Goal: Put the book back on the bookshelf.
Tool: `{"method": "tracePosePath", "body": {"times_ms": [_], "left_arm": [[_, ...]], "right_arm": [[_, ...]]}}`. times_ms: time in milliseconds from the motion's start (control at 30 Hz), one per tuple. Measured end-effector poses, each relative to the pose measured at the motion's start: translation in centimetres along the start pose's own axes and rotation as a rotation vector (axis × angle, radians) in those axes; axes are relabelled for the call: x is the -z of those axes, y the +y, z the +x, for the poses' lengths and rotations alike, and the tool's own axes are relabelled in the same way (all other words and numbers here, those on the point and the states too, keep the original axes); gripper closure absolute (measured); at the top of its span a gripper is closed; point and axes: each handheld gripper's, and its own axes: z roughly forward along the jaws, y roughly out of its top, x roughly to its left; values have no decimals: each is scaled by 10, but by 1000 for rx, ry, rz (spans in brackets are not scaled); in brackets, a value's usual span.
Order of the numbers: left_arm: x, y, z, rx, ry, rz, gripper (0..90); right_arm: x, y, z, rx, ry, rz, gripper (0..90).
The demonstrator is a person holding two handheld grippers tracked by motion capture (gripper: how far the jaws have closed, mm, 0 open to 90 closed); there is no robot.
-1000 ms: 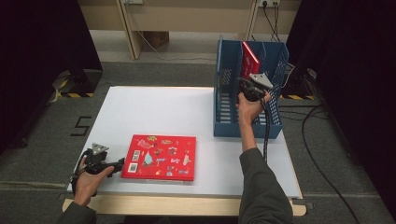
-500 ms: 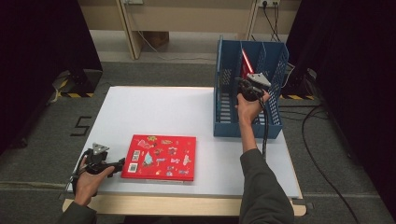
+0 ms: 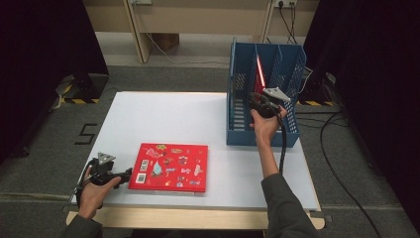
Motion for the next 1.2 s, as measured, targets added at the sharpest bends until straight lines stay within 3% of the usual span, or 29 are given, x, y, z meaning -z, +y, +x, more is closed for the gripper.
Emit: {"method": "tracePosePath", "body": {"times_ms": [200, 300, 800, 1033, 1167, 1200], "left_arm": [[-1, 0, 0, -3, 1, 8, 178], [-1, 0, -1, -2, 0, 8, 178], [-1, 0, -2, -12, -5, 9, 189], [-1, 0, -2, -12, -7, 7, 194], [-1, 0, -1, -8, -5, 8, 178], [-1, 0, -1, -8, -5, 6, 179]], "right_arm": [[20, -11, -1, -19, 43, 1, 632], [22, -12, 0, 10, 39, 9, 663], [-4, -2, 1, 26, -9, 19, 683], [-3, -3, -2, -13, 21, 6, 632], [1, -2, -2, -5, 30, -1, 604], [4, -2, -2, -14, 43, -1, 541]]}}
